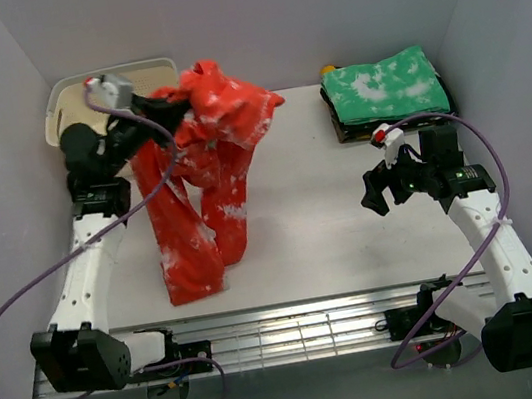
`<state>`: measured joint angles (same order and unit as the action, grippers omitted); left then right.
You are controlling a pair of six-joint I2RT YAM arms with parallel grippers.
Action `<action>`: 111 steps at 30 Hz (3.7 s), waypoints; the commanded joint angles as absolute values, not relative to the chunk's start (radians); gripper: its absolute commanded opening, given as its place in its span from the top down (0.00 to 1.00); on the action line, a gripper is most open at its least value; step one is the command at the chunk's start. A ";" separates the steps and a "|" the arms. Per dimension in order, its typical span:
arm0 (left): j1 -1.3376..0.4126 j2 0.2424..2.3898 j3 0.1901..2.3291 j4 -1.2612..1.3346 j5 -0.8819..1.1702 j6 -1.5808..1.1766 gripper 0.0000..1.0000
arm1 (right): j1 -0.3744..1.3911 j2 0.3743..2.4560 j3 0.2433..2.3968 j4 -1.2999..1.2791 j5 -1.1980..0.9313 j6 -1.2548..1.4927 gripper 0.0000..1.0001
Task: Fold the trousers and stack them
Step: Move the trousers to the center of the board, then flatten the trousers out
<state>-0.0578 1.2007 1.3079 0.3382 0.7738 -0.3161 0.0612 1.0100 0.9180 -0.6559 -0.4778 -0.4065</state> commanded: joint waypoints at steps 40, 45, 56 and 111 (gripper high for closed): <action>-0.316 1.526 1.278 -0.835 0.518 0.399 0.12 | 0.195 1.311 0.959 -0.845 -0.306 -0.459 0.07; -0.295 1.581 1.227 -0.804 0.447 0.414 0.12 | 0.195 1.382 0.927 -0.793 -0.167 -0.404 0.05; -0.269 1.609 1.112 -0.788 0.288 0.451 0.45 | 0.187 1.595 0.971 -0.746 -0.042 -0.446 0.89; -0.018 1.776 1.439 -0.914 0.545 0.215 1.00 | 0.710 1.635 1.141 -0.819 -0.204 -0.322 0.38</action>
